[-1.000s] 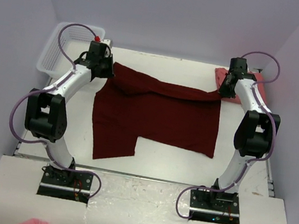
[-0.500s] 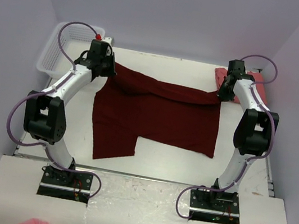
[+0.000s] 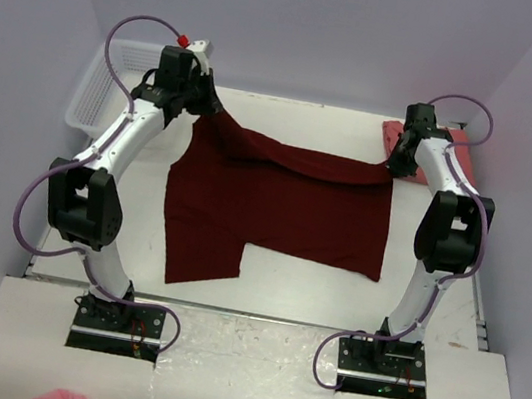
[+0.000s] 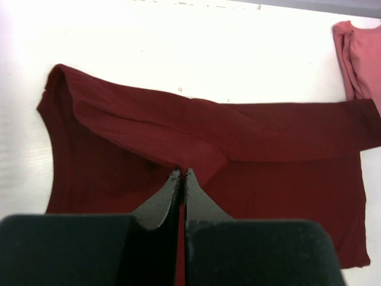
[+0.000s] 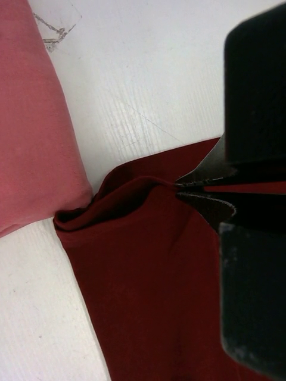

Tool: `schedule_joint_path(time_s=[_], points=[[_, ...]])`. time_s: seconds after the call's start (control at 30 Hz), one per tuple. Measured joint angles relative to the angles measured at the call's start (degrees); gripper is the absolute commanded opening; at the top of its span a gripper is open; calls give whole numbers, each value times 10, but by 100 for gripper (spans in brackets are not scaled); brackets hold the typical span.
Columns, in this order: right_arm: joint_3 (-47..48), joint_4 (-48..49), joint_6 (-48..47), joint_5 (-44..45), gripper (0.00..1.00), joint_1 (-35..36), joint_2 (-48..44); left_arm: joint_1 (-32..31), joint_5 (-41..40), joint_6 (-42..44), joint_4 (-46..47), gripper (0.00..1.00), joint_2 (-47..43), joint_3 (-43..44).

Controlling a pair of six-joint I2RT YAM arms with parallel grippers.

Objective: Fold and stack the t-shirts
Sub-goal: Fold the flattened tshirt in 1/3 of the way

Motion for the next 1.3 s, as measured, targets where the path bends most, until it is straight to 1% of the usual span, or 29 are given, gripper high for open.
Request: schedule_joint_path(time_s=[0.07, 0.23, 0.3, 0.5, 0.8, 0.97, 1.1, 1.17, 1.2, 1.3], points=[[0, -1, 0, 0, 0, 0, 1, 0, 15, -3, 2, 0, 0, -6], [0, -1, 0, 0, 0, 0, 1, 0, 44, -4, 5, 0, -7, -64], [0, -1, 0, 0, 0, 0, 1, 0, 41, -4, -1, 0, -7, -83], [0, 0, 0, -9, 0, 0, 2, 1, -55, -4, -29, 0, 1, -91], [12, -1, 0, -9, 0, 7, 27, 1, -181, -4, -52, 0, 69, -103], [14, -2, 0, -9, 0, 9, 36, 1, -232, -4, -61, 0, 85, -105], [15, -2, 0, -8, 0, 10, 38, 0, -238, -6, -56, 0, 87, -116], [15, -3, 0, -8, 0, 10, 38, 0, -234, -11, -45, 4, 87, -135], [15, -3, 0, -8, 0, 10, 38, 0, -228, -15, -41, 16, 86, -147], [15, -4, 1, -7, 0, 10, 38, 0, -215, -23, -34, 42, 83, -177]])
